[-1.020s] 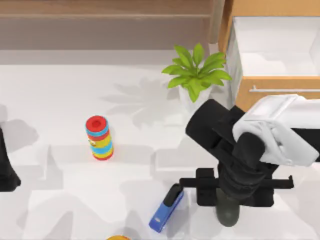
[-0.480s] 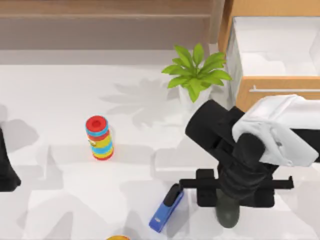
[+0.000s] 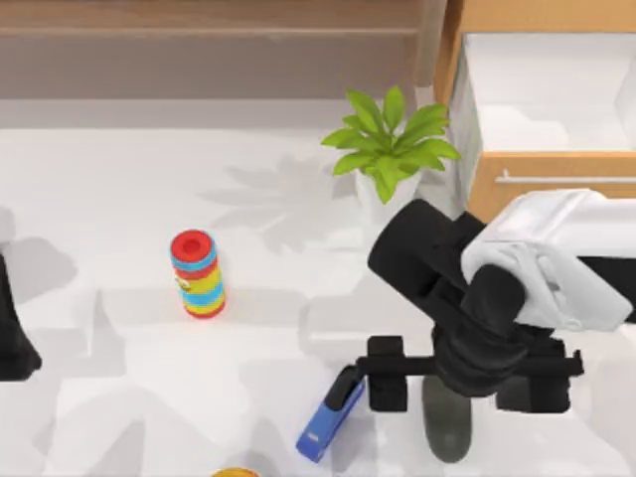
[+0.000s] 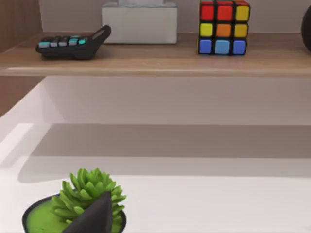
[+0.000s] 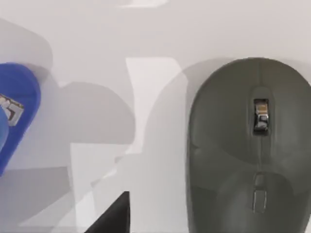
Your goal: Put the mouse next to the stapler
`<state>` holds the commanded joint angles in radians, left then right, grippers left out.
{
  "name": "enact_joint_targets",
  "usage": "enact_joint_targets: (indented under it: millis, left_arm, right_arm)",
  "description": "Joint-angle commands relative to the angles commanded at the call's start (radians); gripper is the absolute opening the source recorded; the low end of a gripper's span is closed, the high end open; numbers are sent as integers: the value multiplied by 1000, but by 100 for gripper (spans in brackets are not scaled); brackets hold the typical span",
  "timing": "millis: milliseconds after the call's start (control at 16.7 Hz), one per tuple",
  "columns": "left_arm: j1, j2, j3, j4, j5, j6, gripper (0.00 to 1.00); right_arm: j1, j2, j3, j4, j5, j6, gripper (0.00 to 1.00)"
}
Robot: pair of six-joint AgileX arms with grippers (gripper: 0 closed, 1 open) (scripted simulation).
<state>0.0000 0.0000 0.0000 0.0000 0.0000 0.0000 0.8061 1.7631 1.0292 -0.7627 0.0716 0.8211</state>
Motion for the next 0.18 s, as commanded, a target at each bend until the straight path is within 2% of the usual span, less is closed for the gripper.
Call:
enact_joint_targets:
  millis: [180]
  left_arm:
    - [0, 0, 0, 0, 0, 0, 100]
  right_arm:
    - [0, 0, 0, 0, 0, 0, 100]
